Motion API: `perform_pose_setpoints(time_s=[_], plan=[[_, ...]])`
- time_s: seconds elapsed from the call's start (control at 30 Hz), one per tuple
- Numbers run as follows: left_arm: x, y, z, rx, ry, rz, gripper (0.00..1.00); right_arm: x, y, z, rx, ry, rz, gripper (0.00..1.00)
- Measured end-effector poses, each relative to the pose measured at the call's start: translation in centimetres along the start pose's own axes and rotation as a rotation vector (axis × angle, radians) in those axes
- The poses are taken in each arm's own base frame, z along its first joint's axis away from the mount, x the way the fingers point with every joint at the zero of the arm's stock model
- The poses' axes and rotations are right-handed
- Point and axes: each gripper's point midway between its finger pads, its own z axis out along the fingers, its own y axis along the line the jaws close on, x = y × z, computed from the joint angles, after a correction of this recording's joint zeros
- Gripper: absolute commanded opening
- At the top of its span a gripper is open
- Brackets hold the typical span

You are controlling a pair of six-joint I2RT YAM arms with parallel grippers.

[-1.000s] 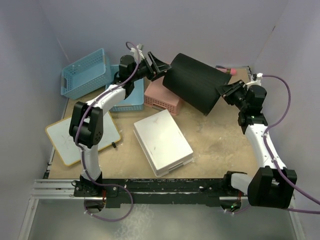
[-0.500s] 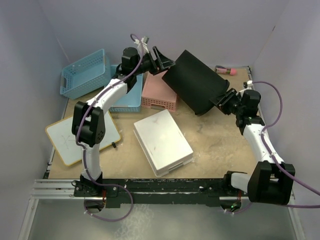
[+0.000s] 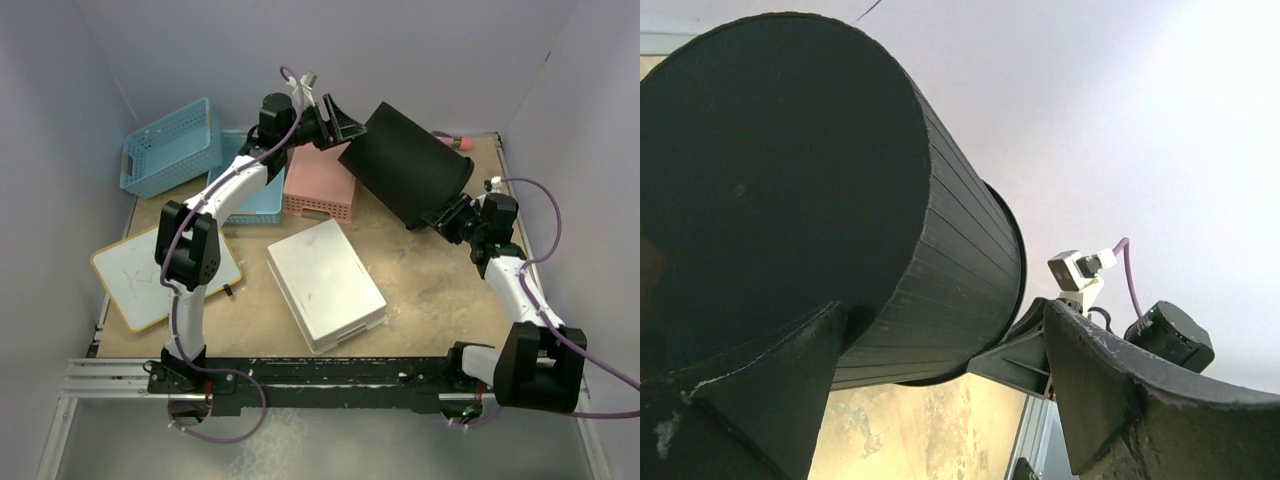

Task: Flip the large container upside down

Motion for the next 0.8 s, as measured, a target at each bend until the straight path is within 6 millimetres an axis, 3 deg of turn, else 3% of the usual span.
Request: perform_pose_setpoints(time_s=[0.47, 0.8], plan=[[-0.2, -2.0, 1.0, 0.052, 0.007, 0.024, 0.77, 0.2, -1.3, 0.2, -0.046, -0.021, 0.063, 0.15], [2.5, -3.7, 2.4, 0.100, 0.073, 0.021, 0.78, 4.5, -7.3, 0.5, 0.069, 0.037, 0.248, 0.17]])
